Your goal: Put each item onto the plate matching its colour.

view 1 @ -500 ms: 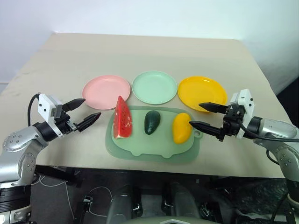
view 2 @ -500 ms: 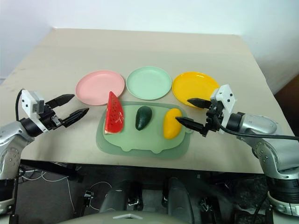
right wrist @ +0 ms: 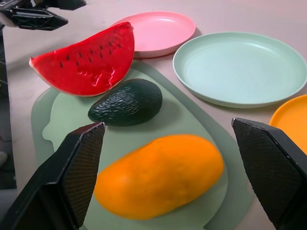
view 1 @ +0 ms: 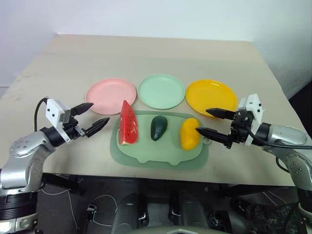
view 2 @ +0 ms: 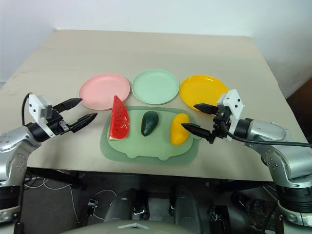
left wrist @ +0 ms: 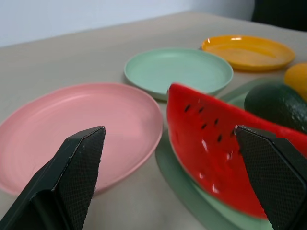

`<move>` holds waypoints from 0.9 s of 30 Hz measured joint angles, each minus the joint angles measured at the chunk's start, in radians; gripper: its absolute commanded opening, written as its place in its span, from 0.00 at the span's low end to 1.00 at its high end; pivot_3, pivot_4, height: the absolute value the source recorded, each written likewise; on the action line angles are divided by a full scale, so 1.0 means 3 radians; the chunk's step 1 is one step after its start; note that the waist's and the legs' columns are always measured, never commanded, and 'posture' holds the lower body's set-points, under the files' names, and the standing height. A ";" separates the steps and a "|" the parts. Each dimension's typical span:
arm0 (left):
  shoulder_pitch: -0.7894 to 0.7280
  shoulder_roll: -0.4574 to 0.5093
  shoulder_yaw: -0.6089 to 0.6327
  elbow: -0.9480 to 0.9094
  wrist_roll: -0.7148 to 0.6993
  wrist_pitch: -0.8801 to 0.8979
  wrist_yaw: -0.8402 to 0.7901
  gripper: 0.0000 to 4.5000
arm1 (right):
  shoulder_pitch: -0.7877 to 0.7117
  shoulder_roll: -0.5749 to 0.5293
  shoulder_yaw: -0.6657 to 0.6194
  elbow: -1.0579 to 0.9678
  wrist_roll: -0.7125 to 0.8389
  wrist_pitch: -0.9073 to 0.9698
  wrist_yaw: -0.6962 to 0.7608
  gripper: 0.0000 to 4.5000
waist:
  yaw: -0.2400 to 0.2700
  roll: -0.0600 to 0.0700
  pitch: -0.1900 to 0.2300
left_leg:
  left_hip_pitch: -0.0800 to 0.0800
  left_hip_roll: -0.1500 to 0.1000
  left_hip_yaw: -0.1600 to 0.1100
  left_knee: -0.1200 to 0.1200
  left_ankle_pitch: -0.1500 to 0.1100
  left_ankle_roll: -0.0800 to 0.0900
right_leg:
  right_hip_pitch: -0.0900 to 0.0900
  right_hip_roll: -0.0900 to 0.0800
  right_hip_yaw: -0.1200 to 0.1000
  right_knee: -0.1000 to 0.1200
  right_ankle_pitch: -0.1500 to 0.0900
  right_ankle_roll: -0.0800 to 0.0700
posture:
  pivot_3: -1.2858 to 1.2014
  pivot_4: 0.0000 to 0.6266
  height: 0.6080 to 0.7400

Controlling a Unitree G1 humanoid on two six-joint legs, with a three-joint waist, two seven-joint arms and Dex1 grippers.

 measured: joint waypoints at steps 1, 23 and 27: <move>0.0000 -0.0049 -0.0041 0.0000 0.0022 -0.0004 0.0014 1.00 | 0.0012 0.0000 0.0000 -0.0005 0.0008 0.0016 -0.0013 1.00 | -0.0002 0.0000 0.0000 | 0.0000 0.0000 0.0000 0.0000 0.0000 0.0000 | 0.0000 0.0000 0.0000 0.0000 0.0001 -0.0001 | 0.52 0.24 0.67; 0.0002 0.0038 0.0028 -0.0010 0.0045 -0.0014 0.0053 1.00 | -0.0878 0.0364 0.0124 0.0274 0.0763 0.2280 -0.1107 1.00 | -0.0008 0.0001 0.0001 | -0.0005 0.0001 0.0000 -0.0002 0.0000 0.0000 | -0.0006 0.0001 0.0000 0.0001 0.0001 -0.0002 | 0.52 0.24 0.67; -0.0004 0.0016 0.0026 0.0001 0.0062 -0.0053 0.0054 1.00 | -0.0952 0.0443 0.0129 0.0325 0.0766 0.2460 -0.1239 1.00 | -0.0006 0.0001 0.0000 | -0.0006 0.0000 0.0001 -0.0002 0.0000 0.0000 | -0.0006 0.0001 0.0000 0.0000 0.0002 -0.0002 | 0.52 0.24 0.67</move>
